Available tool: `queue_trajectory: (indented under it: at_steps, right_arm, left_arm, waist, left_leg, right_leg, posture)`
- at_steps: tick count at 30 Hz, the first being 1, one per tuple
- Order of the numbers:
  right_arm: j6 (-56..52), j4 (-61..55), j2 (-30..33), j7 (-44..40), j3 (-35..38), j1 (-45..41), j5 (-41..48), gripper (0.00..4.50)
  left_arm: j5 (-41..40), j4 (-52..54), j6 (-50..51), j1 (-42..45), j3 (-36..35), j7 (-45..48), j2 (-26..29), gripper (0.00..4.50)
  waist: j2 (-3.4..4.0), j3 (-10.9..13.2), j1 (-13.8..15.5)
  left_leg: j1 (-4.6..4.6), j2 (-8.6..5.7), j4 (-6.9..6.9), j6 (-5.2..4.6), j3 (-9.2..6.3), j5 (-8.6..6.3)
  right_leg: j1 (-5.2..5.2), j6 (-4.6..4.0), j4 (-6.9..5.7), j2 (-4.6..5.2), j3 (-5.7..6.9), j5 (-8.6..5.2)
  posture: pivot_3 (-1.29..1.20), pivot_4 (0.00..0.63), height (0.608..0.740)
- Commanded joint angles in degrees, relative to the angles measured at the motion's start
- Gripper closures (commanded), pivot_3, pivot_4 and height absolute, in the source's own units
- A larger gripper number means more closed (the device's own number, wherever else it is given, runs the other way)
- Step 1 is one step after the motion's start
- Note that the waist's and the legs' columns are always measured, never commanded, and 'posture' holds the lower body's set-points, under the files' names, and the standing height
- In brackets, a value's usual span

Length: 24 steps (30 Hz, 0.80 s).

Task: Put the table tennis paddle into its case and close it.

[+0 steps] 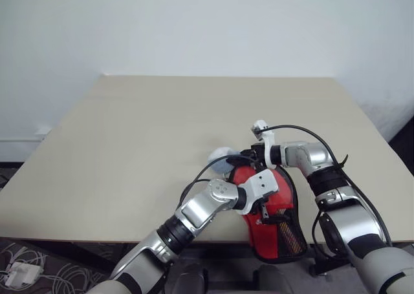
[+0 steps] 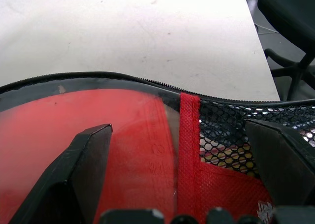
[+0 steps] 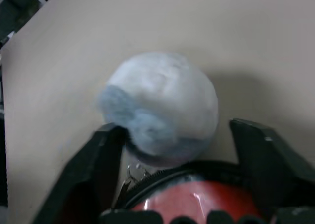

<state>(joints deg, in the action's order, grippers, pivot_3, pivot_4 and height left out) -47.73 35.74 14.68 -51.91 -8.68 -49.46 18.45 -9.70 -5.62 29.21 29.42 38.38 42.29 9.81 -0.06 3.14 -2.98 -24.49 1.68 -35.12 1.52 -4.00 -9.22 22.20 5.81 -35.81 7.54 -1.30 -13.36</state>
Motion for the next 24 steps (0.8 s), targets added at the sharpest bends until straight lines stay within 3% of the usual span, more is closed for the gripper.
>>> queue_trajectory:
  at_steps: [1,7,11,18,24]
  right_arm:
    - [0.0,0.6,-0.6,2.6,2.1,-2.3,-0.4,2.33]
    - [0.0,0.1,-1.0,2.7,2.9,-2.2,0.2,4.39]
    - [1.8,-1.4,-2.3,5.2,6.8,-2.5,2.1,4.48]
    - [7.7,3.0,-5.7,17.7,17.9,-6.2,4.4,4.48]
    - [9.8,3.7,-2.5,22.0,20.7,-5.4,2.9,4.48]
  left_arm:
    - [5.5,-5.6,4.0,-1.7,1.1,-1.5,3.2,0.00]
    - [5.5,-5.8,4.5,-1.5,1.1,-1.3,3.0,0.00]
    - [5.3,-6.2,5.4,-1.2,1.1,-1.1,2.9,0.00]
    - [5.3,-7.2,5.6,-0.6,0.9,-1.2,2.2,0.00]
    - [5.2,-9.1,5.3,0.3,0.1,-1.5,1.4,0.00]
  waist:
    - [0.00,0.0,0.0]
    - [0.00,0.0,0.0]
    - [-0.01,0.0,-0.1]
    - [-0.02,-0.1,0.0]
    - [-0.02,-0.1,0.0]
  left_leg:
    - [0.00,0.00,0.00,0.00,0.00,0.00]
    - [0.01,0.01,0.00,0.00,-0.01,0.00]
    - [0.01,0.03,0.00,0.00,-0.03,0.00]
    - [0.03,0.16,-0.01,0.03,-0.07,0.02]
    - [0.02,0.16,-0.02,0.03,-0.03,0.03]
  right_leg:
    - [0.00,0.00,0.00,0.00,0.00,0.00]
    - [-0.01,-0.01,-0.01,-0.02,-0.01,0.00]
    - [0.00,-0.01,-0.02,-0.07,-0.03,0.01]
    - [0.01,-0.05,-0.01,-0.76,-0.86,0.04]
    - [0.01,-0.06,0.00,-0.84,-1.03,0.04]
  posture:
    - [0.00,0.000,0.740]
    - [0.00,0.000,0.740]
    - [0.00,0.000,0.740]
    - [0.00,0.000,0.740]
    - [0.00,0.000,0.740]
